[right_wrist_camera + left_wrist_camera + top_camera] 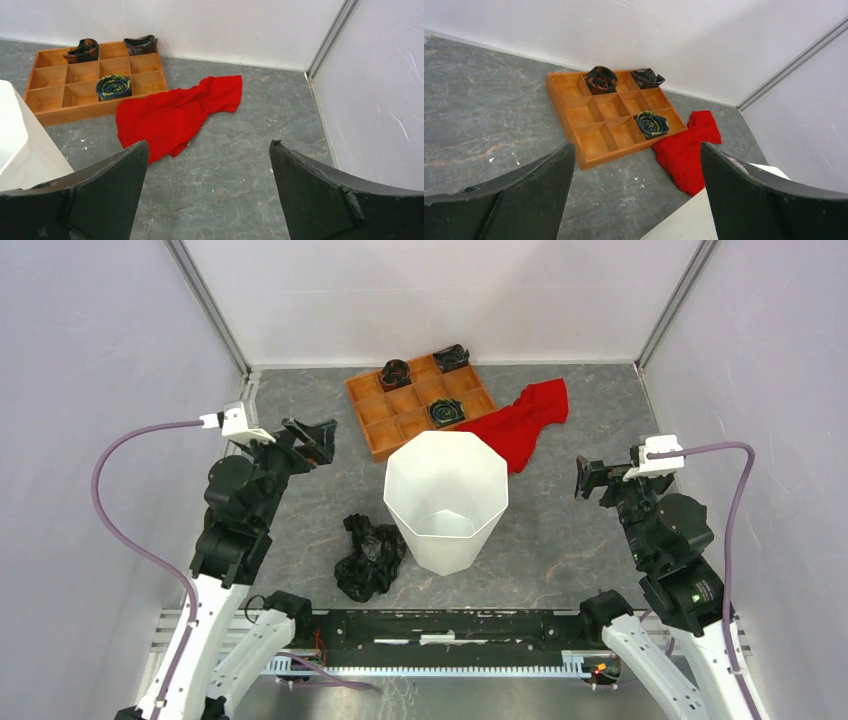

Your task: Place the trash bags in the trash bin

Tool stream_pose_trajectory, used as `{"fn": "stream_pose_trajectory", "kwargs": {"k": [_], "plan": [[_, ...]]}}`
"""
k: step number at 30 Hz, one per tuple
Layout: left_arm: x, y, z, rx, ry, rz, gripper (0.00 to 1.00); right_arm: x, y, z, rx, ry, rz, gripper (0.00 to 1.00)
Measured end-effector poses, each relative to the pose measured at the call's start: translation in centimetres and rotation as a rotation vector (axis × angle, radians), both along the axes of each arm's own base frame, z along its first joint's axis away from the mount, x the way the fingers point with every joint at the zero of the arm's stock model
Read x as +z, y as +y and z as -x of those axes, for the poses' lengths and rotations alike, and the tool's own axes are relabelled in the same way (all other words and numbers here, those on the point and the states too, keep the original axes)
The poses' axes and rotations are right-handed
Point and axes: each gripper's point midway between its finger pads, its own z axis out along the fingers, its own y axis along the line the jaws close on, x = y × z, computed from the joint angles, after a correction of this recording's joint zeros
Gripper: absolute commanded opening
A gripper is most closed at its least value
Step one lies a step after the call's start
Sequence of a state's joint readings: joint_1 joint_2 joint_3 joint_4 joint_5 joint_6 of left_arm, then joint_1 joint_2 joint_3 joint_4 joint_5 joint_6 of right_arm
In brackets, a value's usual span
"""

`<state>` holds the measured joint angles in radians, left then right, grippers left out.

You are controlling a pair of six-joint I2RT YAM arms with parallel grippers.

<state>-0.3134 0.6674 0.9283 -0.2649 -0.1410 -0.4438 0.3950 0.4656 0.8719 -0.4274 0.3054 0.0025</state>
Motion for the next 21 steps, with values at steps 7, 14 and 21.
{"fn": "stream_pose_trajectory", "kwargs": {"k": [7,14,21], "plan": [[0.6,-0.1,-1.2,-0.041,-0.059,0.007,1.00,-1.3,-0.8,0.2,-0.025,0.048,-0.008,0.98],[1.8,-1.0,-1.7,-0.104,-0.114,0.002,1.00,-3.2,-0.4,-0.2,-0.022,0.122,-0.027,0.98],[0.3,-1.9,-2.2,-0.154,-0.063,-0.006,1.00,-6.2,2.7,-1.0,0.101,0.265,-0.088,0.98]]}}
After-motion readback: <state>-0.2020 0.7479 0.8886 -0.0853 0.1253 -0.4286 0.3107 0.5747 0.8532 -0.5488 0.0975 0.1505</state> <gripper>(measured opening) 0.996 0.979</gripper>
